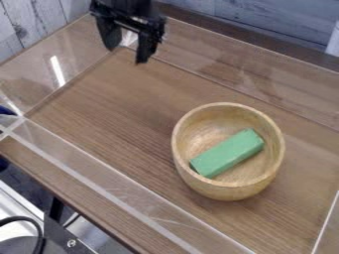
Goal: Put the green block in the brown bowl
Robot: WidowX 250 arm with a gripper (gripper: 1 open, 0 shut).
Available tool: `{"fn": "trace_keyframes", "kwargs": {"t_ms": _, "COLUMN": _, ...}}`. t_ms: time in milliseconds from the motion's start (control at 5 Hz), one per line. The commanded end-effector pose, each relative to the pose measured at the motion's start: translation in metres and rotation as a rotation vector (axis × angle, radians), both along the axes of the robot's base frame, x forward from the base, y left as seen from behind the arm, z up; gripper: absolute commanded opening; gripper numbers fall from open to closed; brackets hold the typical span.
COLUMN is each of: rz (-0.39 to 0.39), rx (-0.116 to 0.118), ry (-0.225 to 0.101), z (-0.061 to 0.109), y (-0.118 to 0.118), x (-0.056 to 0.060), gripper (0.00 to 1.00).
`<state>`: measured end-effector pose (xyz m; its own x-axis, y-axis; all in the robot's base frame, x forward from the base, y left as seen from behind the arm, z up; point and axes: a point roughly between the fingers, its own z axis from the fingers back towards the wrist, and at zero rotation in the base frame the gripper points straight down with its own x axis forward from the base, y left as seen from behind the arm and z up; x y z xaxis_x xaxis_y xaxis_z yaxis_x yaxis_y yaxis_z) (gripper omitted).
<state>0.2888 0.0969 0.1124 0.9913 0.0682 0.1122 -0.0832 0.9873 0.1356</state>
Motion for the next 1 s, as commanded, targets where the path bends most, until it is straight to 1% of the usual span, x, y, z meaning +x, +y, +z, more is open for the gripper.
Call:
{"fn": "trace_keyframes", "kwargs": {"t_ms": 0, "rz": -0.025, "rx": 0.009, "ry": -0.108, "z": 0.011, "y": 0.023, "x": 0.023, "gripper": 1.00}}
{"fn": "trace_keyframes", "kwargs": {"t_ms": 200, "rz": -0.028, "rx": 0.007, "ry": -0.128, "z": 0.007, "y": 0.044, "x": 0.032, "gripper": 1.00}}
{"fn": "trace_keyframes", "kwargs": {"t_ms": 400, "rz": -0.047, "rx": -0.001, "ry": -0.133, "z": 0.007, "y": 0.047, "x": 0.036, "gripper": 1.00}}
{"fn": "trace_keyframes", "kwargs": {"t_ms": 600, "rz": -0.072, "rx": -0.012, "ry": -0.133, "z": 0.006, "y": 0.045, "x": 0.042, "gripper": 1.00}}
{"fn": "trace_keyframes", "kwargs": {"t_ms": 800, "rz": -0.038, "rx": -0.014, "ry": -0.109, "z": 0.000, "y": 0.052, "x": 0.037, "gripper": 1.00}}
